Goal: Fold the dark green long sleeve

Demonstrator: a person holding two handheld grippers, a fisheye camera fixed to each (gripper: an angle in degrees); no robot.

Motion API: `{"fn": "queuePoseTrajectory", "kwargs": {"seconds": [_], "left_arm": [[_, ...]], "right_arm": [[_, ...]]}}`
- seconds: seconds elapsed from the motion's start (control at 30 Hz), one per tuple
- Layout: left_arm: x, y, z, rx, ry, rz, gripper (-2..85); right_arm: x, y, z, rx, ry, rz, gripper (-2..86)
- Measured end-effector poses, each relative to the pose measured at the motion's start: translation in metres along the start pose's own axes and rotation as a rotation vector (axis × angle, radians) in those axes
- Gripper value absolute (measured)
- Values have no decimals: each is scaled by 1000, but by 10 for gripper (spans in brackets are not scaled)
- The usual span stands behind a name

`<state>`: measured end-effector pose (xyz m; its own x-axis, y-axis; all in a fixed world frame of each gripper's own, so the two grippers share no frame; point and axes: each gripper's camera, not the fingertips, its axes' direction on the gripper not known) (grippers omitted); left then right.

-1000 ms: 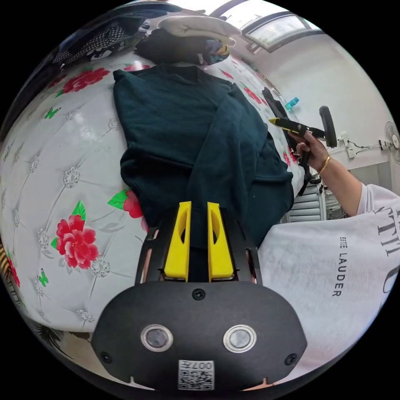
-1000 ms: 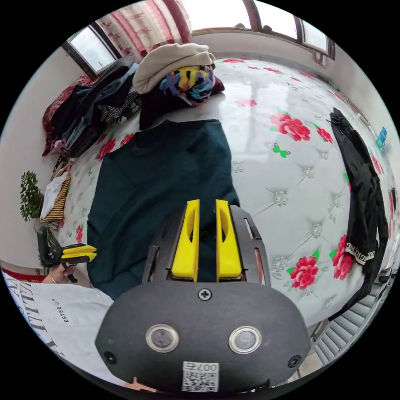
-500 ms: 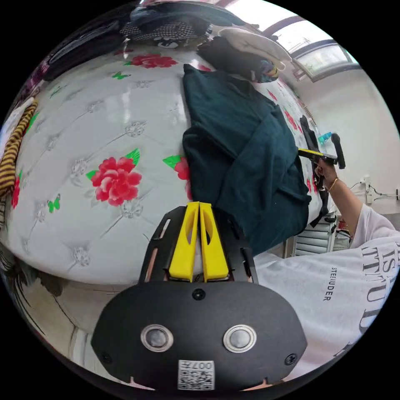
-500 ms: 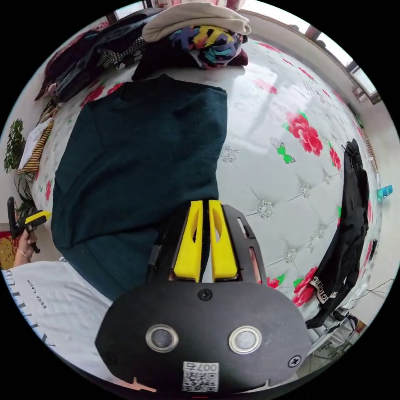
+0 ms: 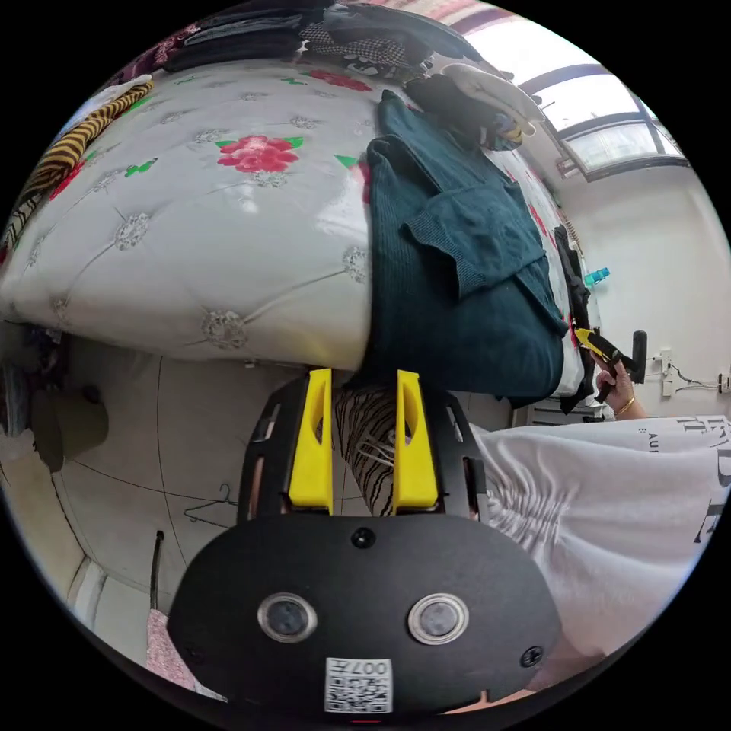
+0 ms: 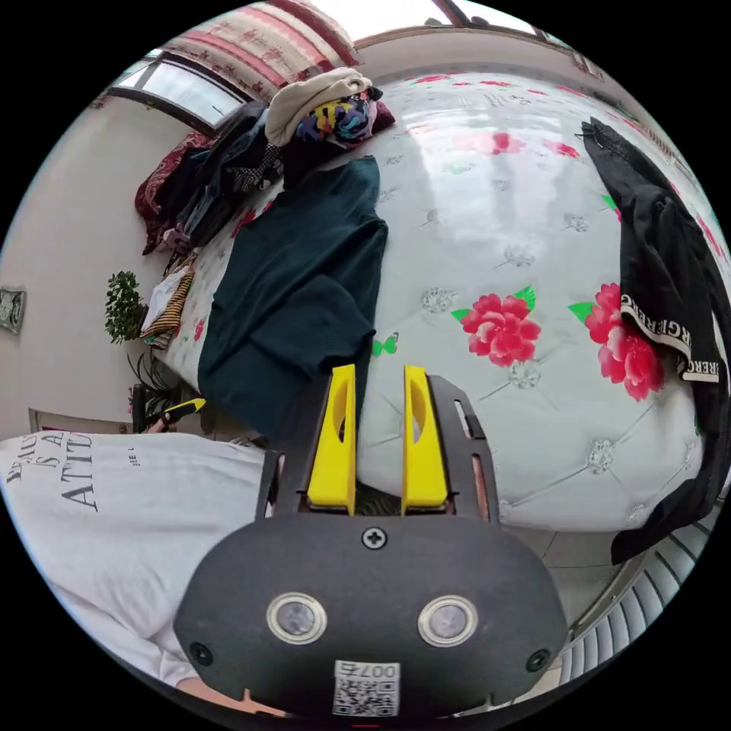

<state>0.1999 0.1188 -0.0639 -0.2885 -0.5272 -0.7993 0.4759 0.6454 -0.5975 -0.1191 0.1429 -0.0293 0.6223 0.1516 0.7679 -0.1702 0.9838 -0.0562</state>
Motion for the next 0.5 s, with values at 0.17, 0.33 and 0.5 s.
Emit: {"fn": "queuePoseTrajectory", "kwargs": {"seconds": [0.17,0.33,0.5], "left_arm": [[6,-21,39,-109,25,80,133],[3,-27,40,-131,71,93,109],[31,-27,50,-163,-48,227,111]], "right_arm": [[35,70,30,-158,-40,24,94],[46,72,48,-330,-209,28,101],[43,91,80,-367,-117,-63,99]]}}
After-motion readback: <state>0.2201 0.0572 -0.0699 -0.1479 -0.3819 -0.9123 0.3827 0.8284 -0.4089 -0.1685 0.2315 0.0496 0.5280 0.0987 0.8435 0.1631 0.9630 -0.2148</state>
